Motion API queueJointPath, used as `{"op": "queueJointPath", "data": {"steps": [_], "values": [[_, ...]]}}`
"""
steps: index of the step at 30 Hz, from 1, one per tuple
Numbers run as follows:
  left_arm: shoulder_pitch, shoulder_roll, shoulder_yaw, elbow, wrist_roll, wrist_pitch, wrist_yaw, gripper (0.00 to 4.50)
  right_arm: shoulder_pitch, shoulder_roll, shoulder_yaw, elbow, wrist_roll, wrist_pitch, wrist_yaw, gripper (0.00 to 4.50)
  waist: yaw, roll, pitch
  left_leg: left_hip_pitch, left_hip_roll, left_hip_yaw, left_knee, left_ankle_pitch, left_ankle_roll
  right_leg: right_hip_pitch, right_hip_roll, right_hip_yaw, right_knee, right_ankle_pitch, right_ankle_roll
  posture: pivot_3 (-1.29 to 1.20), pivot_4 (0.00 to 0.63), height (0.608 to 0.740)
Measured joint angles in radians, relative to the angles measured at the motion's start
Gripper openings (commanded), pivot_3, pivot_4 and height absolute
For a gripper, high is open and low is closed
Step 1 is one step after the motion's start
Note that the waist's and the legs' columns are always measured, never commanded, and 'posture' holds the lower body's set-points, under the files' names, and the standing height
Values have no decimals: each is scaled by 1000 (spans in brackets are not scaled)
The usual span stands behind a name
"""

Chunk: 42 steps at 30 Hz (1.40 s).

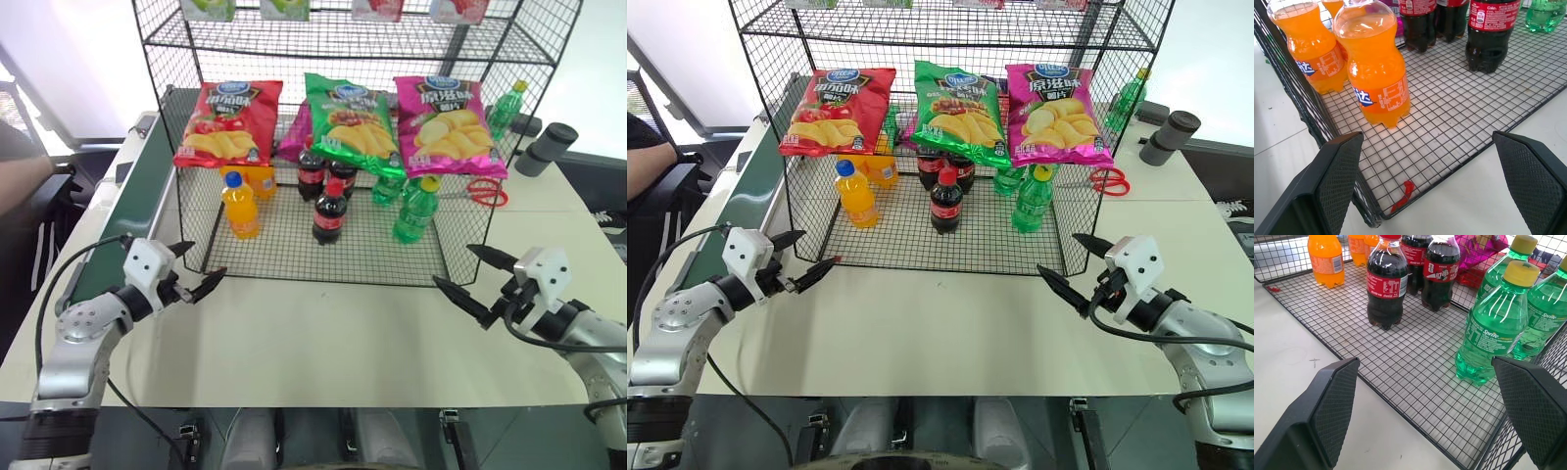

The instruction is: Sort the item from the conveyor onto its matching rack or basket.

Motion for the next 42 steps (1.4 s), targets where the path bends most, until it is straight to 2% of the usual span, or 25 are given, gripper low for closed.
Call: {"op": "queueJointPath", "data": {"steps": [42], "values": [[2,-51,-21,8,32,-37,77,4500,-52,49,79,80,-75,-57,1,4481,-2,0,-1,1,1,0,1,0,0,0,2,1,3,0,0,0,150,740]]}}
